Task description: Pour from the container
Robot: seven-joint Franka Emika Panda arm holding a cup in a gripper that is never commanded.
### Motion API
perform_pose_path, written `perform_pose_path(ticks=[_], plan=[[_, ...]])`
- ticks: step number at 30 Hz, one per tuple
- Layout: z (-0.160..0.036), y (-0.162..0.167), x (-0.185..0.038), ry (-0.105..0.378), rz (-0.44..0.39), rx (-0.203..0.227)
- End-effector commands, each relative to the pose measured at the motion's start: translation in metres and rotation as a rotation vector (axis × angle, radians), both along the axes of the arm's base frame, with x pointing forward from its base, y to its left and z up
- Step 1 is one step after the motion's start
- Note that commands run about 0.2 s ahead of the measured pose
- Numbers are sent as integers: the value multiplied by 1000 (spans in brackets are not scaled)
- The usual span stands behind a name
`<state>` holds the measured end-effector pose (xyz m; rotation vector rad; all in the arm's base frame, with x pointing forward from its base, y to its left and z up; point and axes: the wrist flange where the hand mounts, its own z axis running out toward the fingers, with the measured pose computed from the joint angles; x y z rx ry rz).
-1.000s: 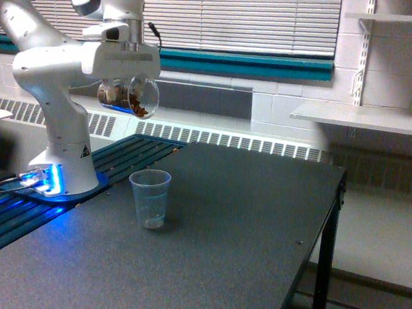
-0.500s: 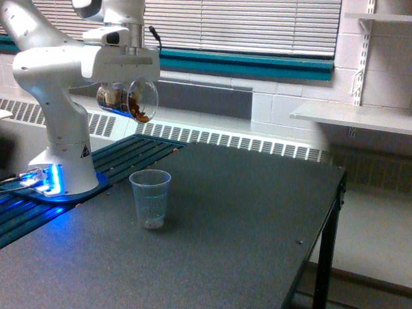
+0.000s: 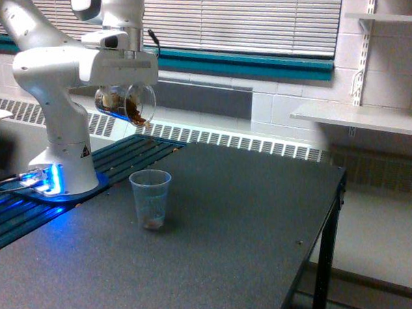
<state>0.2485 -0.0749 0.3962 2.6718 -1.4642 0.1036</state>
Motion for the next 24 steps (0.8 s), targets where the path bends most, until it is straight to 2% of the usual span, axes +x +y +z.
perform_pose_path(ticks=[1, 24], plan=[[-16, -1, -6, 33, -12, 2], [-21, 1, -7, 56, -2, 4]])
